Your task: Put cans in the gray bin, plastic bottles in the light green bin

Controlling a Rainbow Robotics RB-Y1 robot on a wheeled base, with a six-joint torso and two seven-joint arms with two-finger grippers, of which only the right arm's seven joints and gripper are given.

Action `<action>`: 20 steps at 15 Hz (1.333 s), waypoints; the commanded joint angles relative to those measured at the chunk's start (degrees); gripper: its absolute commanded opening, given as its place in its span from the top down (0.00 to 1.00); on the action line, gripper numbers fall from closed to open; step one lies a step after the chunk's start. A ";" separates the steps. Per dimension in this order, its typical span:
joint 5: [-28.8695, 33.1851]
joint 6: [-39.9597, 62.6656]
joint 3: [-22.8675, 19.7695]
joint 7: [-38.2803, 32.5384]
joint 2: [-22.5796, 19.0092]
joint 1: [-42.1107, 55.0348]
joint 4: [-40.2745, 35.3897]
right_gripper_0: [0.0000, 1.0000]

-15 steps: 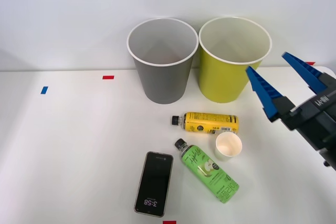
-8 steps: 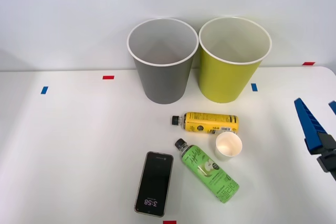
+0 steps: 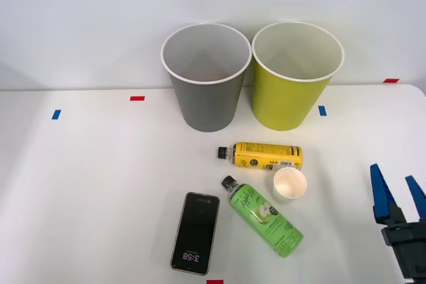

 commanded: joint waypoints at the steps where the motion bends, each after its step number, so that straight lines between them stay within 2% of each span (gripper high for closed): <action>1: 0.25 -1.08 -0.57 0.31 4.28 -2.17 4.01 0.00; 6: 0.96 -0.20 -0.40 0.49 5.43 -0.59 4.01 0.00; 7: 1.48 0.76 -0.40 0.57 7.18 -0.85 4.01 0.00; 12: 10.36 1.64 -3.12 -0.92 13.34 -2.43 4.09 0.00; 15: 13.17 -1.52 -3.47 -0.57 13.69 -2.43 5.24 0.00; 17: 17.22 -7.50 -5.06 0.57 13.51 -4.10 10.51 0.00; 19: 17.13 -9.96 -5.23 11.82 12.28 -4.37 13.41 0.00; 20: 14.84 -9.87 -3.47 16.92 10.44 -3.49 13.59 0.00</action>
